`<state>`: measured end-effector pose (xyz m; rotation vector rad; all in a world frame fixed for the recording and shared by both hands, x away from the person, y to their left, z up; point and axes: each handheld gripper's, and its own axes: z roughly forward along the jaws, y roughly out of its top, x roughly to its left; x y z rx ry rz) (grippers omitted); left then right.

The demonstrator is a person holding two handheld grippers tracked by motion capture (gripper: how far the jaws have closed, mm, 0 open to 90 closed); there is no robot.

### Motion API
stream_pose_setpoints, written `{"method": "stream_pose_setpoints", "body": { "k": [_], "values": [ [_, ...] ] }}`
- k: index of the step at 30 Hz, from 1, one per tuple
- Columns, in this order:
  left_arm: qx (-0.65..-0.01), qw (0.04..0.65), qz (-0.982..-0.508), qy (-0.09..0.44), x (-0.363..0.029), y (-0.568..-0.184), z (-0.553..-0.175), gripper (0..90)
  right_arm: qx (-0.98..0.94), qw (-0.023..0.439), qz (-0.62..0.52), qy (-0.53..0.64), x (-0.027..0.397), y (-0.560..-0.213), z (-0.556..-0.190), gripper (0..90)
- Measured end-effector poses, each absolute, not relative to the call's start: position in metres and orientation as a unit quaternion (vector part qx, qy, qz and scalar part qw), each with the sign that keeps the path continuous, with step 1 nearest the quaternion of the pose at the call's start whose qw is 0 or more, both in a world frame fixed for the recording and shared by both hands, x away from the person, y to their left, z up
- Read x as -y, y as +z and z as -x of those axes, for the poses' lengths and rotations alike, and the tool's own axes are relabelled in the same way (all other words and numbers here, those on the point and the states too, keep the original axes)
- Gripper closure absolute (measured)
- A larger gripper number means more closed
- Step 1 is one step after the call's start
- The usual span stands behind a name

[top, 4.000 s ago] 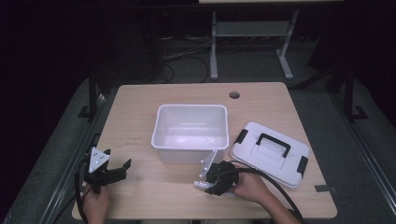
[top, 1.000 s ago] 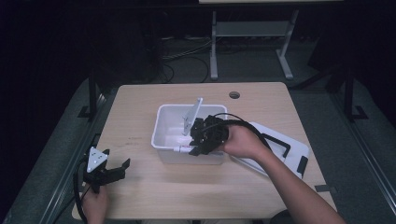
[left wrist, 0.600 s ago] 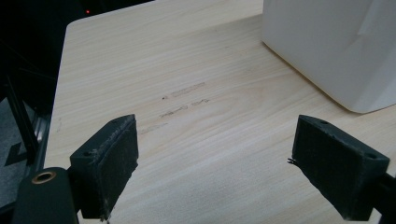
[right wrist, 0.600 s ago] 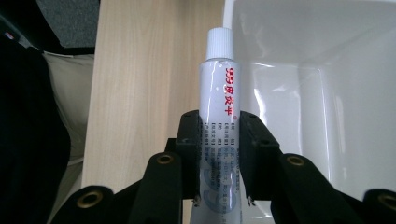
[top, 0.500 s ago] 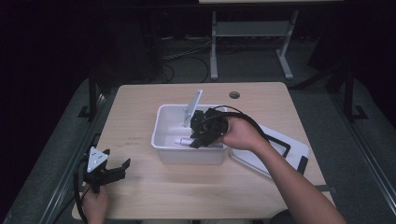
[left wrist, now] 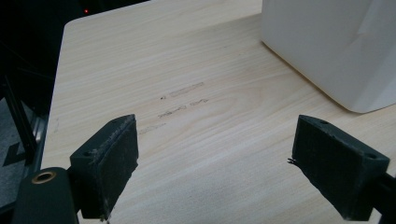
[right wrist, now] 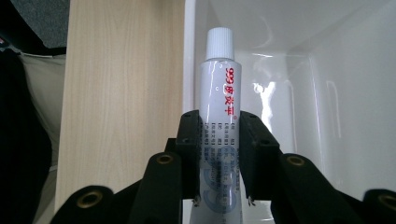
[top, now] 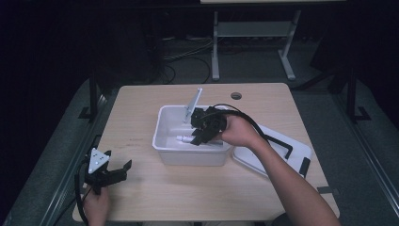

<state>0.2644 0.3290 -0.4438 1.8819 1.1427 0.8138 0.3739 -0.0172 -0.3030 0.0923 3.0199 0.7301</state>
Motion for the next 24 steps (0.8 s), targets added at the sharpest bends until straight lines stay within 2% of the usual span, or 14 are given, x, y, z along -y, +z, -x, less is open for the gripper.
{"method": "stream_pose_setpoints", "body": {
  "k": [24],
  "values": [
    [-0.45, 0.388, -0.738, 0.319, -0.33, -0.444, -0.264, 13.7, -0.973, -0.007, -0.05, 0.225, 0.012, -0.332, -0.392, 71.0]
  ]
}}
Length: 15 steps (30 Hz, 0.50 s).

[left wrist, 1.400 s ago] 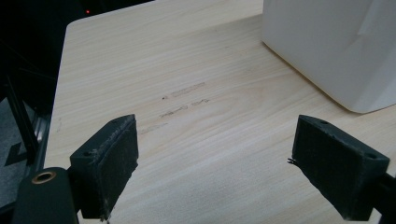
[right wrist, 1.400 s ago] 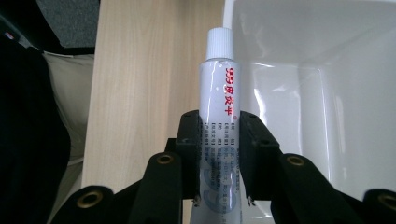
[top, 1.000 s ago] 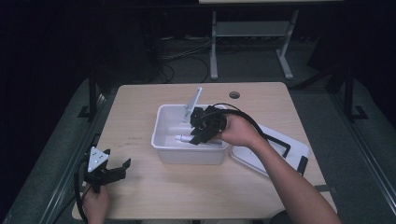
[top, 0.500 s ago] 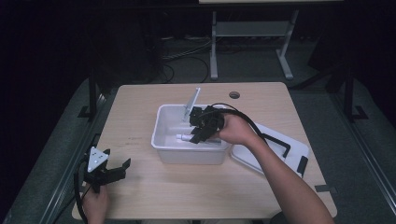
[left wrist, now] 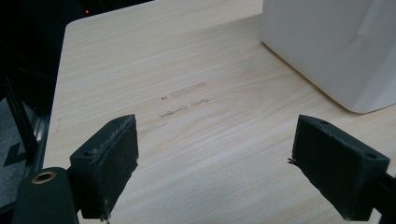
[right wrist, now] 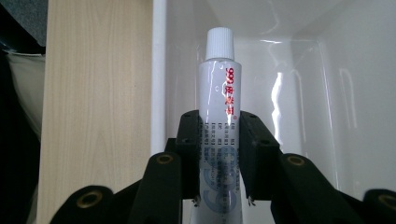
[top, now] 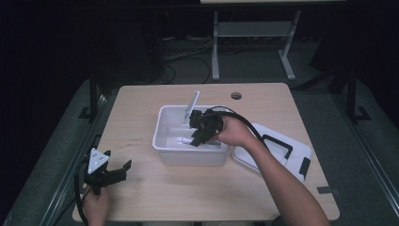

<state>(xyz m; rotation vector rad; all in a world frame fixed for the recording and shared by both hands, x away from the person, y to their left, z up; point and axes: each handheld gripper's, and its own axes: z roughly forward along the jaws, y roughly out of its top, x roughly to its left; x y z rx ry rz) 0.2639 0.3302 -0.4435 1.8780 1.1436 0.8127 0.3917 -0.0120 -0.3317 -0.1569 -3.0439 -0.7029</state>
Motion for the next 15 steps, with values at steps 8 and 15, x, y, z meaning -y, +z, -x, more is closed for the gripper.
{"method": "stream_pose_setpoints", "body": {
  "k": [8, 15],
  "values": [
    [-0.449, 0.387, -0.739, 0.319, -0.33, -0.444, -0.264, 13.7, 0.972, 0.017, 0.062, -0.227, 0.017, -0.344, -0.398, 71.0],
    [-0.449, 0.387, -0.739, 0.32, -0.33, -0.444, -0.264, 13.7, 0.971, 0.027, 0.072, -0.227, 0.019, -0.354, -0.4, 70.9]
  ]
}}
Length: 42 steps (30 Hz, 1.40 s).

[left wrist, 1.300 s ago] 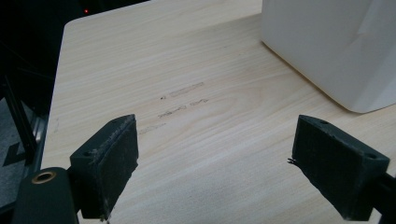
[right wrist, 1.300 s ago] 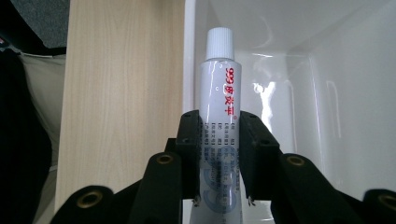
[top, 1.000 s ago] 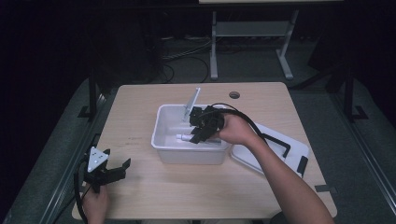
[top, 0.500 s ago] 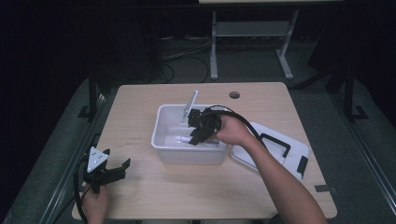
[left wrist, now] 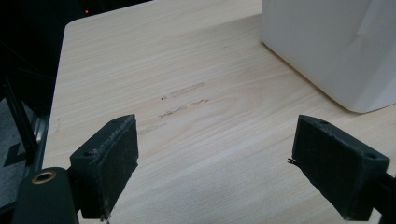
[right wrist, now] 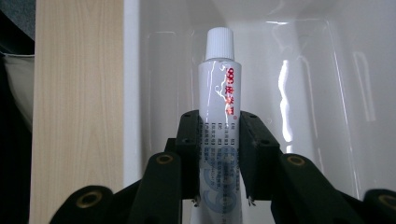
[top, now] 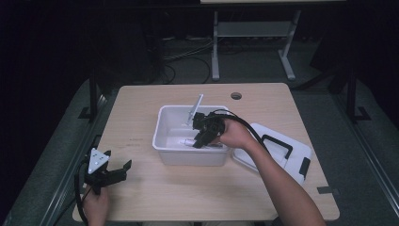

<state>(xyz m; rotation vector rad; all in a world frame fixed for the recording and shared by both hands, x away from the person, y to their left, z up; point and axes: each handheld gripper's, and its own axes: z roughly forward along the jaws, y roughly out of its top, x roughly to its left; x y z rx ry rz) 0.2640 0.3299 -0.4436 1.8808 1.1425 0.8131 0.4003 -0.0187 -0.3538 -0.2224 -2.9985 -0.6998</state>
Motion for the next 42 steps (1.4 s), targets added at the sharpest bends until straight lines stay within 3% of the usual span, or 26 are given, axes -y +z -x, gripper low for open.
{"method": "stream_pose_setpoints", "body": {
  "k": [13, 27, 42],
  "values": [
    [-0.45, 0.388, -0.738, 0.32, -0.33, -0.443, -0.264, 13.7, 0.971, 0.035, 0.08, -0.223, 0.019, -0.361, -0.403, 70.0],
    [-0.449, 0.387, -0.738, 0.32, -0.33, -0.443, -0.264, 13.7, 0.969, 0.038, 0.095, -0.223, 0.024, -0.355, -0.404, 59.5],
    [-0.449, 0.386, -0.74, 0.32, -0.329, -0.444, -0.264, 13.7, 0.962, 0.017, 0.123, -0.244, 0.056, -0.32, -0.403, 47.6]
  ]
}}
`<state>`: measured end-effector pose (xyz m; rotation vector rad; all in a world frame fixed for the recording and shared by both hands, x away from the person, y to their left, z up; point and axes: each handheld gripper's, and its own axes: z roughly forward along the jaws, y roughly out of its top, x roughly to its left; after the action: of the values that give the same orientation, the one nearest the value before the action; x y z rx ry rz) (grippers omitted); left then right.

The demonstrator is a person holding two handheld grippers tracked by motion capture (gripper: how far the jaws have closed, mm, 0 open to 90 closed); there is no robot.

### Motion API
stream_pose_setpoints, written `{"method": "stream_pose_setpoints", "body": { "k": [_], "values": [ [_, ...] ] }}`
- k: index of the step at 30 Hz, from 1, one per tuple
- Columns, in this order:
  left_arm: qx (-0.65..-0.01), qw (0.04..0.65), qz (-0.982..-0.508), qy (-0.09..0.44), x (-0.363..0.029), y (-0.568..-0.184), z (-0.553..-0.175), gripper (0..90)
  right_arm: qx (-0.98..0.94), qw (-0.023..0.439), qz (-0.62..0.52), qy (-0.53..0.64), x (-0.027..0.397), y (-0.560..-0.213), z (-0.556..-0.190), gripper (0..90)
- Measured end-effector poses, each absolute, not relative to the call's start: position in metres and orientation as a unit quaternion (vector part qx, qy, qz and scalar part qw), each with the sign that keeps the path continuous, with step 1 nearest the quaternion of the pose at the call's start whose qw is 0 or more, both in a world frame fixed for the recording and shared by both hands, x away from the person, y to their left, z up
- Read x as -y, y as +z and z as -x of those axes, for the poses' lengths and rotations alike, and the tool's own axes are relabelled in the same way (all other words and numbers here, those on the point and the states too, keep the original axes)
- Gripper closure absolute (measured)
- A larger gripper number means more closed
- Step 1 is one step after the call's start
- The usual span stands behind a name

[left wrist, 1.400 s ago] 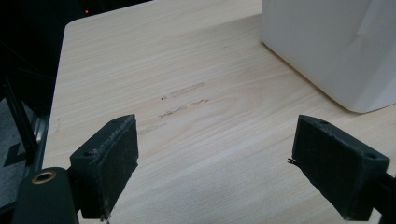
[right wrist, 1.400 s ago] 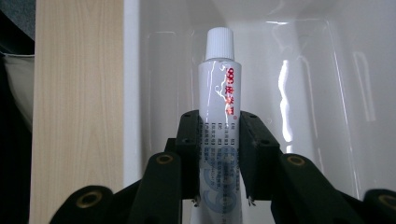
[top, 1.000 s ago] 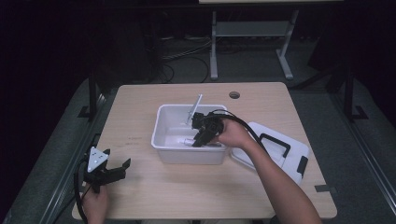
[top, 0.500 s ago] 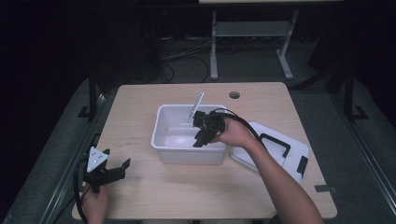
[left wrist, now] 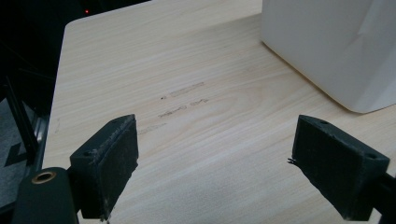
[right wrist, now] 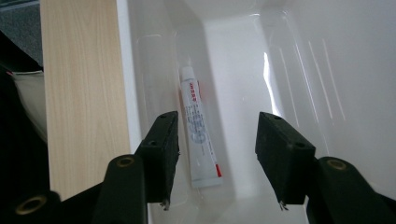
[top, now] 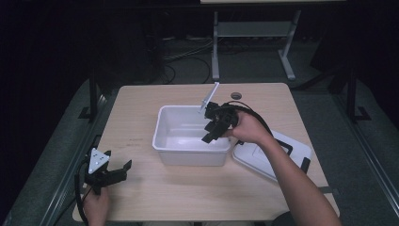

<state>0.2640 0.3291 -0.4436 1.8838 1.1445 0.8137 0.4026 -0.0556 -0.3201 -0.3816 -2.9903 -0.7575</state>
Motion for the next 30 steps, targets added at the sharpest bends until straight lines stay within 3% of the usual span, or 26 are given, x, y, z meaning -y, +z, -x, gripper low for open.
{"method": "stream_pose_setpoints", "body": {
  "k": [15, 30],
  "values": [
    [-0.449, 0.385, -0.74, 0.319, -0.328, -0.444, -0.264, 13.7, 0.958, -0.015, 0.157, -0.238, 0.1, -0.298, -0.398, 43.0],
    [-0.45, 0.385, -0.741, 0.317, -0.328, -0.445, -0.265, 13.7, 0.946, -0.031, 0.211, -0.244, 0.159, -0.301, -0.397, 40.3]
  ]
}}
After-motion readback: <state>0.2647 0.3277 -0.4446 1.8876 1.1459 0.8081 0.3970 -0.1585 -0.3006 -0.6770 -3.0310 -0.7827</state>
